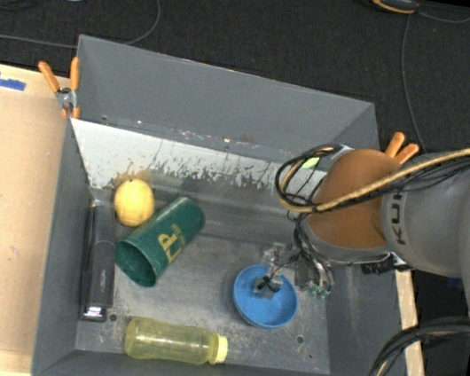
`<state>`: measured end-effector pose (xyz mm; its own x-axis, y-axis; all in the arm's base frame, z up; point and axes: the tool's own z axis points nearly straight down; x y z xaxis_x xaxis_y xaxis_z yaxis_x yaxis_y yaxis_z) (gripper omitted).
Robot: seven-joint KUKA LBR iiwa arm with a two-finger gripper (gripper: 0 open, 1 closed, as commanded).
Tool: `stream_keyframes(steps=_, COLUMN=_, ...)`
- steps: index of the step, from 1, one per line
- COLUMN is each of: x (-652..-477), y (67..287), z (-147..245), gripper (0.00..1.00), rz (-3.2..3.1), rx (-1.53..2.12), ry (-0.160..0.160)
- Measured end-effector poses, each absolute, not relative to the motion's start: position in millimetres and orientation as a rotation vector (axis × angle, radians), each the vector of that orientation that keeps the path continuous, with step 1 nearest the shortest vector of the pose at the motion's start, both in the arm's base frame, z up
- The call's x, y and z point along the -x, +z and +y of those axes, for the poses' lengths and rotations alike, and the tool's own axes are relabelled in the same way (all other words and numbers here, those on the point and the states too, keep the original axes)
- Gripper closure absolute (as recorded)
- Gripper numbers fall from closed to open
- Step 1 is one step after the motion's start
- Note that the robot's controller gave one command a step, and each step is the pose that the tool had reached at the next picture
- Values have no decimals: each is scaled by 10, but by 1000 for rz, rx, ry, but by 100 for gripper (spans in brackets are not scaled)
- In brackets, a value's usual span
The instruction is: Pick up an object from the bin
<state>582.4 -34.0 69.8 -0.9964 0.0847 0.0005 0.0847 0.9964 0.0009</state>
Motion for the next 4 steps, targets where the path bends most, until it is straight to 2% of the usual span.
stream_keyframes(steps=1, x=-5855, y=1650, z=-330, gripper=100, rz=-3133, rx=161, ry=-1)
stream_keyframes(steps=2, x=-5925, y=1857, z=-359, gripper=100, rz=-3129, rx=169, ry=-1)
stream_keyframes(steps=3, x=-5921, y=1814, z=-348, gripper=100, rz=-3126, rx=179, ry=-3)
stream_keyframes(steps=4, x=-5912, y=824, z=-309, gripper=100, rz=-3121, rx=-287, ry=-5)
